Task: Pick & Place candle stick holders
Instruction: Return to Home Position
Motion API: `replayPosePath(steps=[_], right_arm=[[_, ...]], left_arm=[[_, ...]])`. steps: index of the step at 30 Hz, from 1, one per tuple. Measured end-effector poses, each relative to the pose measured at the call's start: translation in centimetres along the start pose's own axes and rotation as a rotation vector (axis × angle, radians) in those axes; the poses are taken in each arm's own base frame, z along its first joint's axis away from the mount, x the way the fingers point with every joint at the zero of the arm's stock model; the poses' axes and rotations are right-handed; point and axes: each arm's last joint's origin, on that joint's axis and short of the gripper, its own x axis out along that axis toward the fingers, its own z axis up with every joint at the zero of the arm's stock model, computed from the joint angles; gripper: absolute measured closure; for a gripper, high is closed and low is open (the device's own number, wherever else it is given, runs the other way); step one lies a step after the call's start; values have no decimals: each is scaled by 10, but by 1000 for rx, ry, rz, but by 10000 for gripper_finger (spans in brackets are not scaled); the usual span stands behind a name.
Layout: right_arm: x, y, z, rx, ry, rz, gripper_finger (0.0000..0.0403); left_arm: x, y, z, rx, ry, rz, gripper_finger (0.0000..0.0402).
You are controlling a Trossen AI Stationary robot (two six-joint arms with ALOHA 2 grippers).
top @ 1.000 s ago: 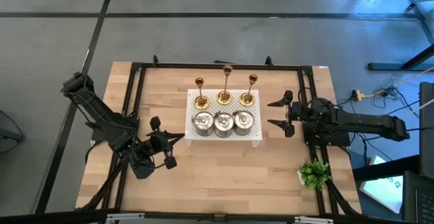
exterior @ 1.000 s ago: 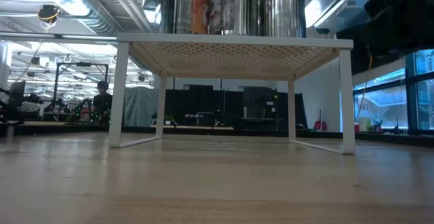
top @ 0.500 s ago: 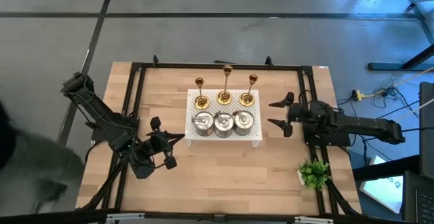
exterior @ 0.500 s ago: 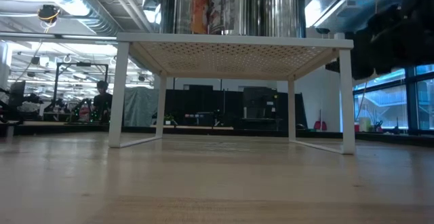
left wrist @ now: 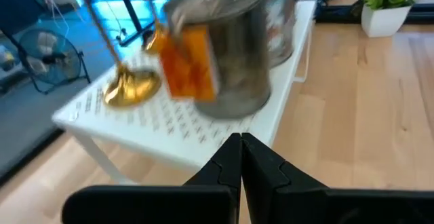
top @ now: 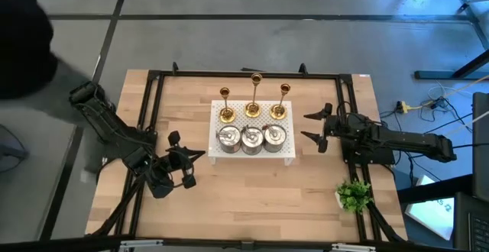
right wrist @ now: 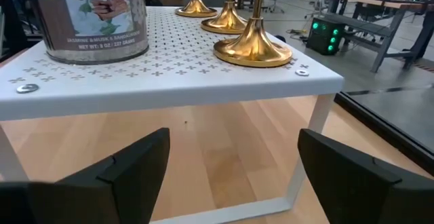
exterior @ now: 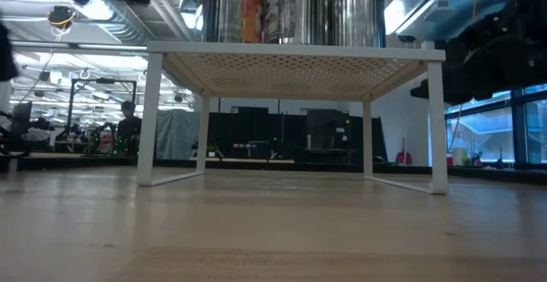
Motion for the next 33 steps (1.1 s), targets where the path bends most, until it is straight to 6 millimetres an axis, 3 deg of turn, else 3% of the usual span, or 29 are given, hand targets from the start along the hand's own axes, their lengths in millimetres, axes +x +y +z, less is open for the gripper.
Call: replayPosePath(steps=[5,9,13,16,26,33], right_arm=[[0,0,1,-2,-7,0,75],[0,0,1,-3,-8,-2,75],[0,-1,1,-3,-6,-25,75],[0,-1,1,-3,-6,-26,75],[0,-1,1,-8,-3,-26,75],[0,-1,1,-10,-3,-25,75]], left_arm=[[3,15,-30,-95,-1,-51,400],[5,20,-48,-125,-45,-229,400],[5,27,-51,-129,-198,-465,400],[6,39,-52,-132,-305,-548,400],[28,83,-54,-157,-395,-586,400],[38,100,-53,-151,-370,-538,400]])
